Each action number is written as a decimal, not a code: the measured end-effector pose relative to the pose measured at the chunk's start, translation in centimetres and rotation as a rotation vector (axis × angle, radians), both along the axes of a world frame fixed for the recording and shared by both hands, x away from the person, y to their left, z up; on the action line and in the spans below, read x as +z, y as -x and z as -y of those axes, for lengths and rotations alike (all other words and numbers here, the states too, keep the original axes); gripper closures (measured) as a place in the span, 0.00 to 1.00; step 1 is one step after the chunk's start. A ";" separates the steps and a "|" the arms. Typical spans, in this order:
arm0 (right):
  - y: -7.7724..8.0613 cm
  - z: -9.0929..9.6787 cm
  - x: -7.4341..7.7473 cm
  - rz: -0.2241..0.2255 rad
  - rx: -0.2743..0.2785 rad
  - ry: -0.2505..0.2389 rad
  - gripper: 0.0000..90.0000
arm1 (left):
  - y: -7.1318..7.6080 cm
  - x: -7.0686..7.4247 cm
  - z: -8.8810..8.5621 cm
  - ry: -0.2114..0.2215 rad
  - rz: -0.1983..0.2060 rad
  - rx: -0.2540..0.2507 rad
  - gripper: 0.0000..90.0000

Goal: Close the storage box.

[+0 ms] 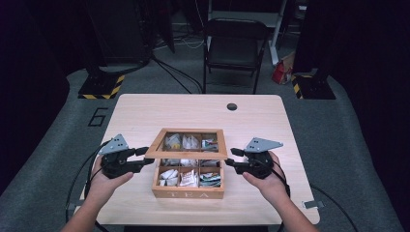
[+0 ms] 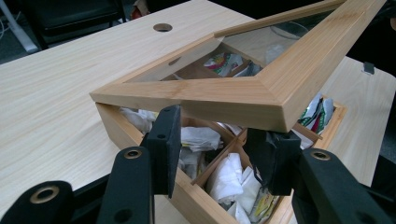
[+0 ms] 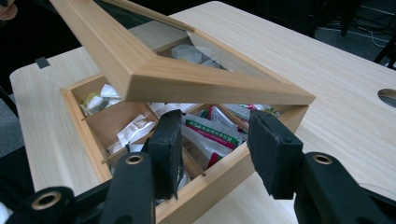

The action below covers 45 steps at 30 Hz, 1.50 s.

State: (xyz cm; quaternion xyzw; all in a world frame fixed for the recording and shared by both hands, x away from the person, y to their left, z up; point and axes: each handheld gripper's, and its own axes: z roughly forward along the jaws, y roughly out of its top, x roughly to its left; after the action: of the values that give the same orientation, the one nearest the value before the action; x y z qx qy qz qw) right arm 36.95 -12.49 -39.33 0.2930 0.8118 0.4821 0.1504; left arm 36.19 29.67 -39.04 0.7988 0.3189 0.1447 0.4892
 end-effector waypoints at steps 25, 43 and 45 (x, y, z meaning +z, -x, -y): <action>3.4 0.1 -0.4 0.023 0.008 -0.017 0.69 | 1.5 -2.0 -0.1 0.031 0.000 0.003 0.61; 3.8 -0.6 -0.8 0.023 0.028 -0.023 0.70 | 2.0 -2.5 -0.2 0.022 -0.011 -0.012 0.61; 3.9 -0.7 -1.1 0.023 0.030 -0.018 0.70 | 2.2 -2.7 -0.2 0.014 -0.014 -0.019 0.61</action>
State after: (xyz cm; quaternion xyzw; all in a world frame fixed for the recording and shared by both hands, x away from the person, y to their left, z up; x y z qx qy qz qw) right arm 33.03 -11.82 -40.41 0.2766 0.8100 0.4949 0.1501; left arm 34.00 29.91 -41.75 0.7994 0.3159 0.1322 0.4937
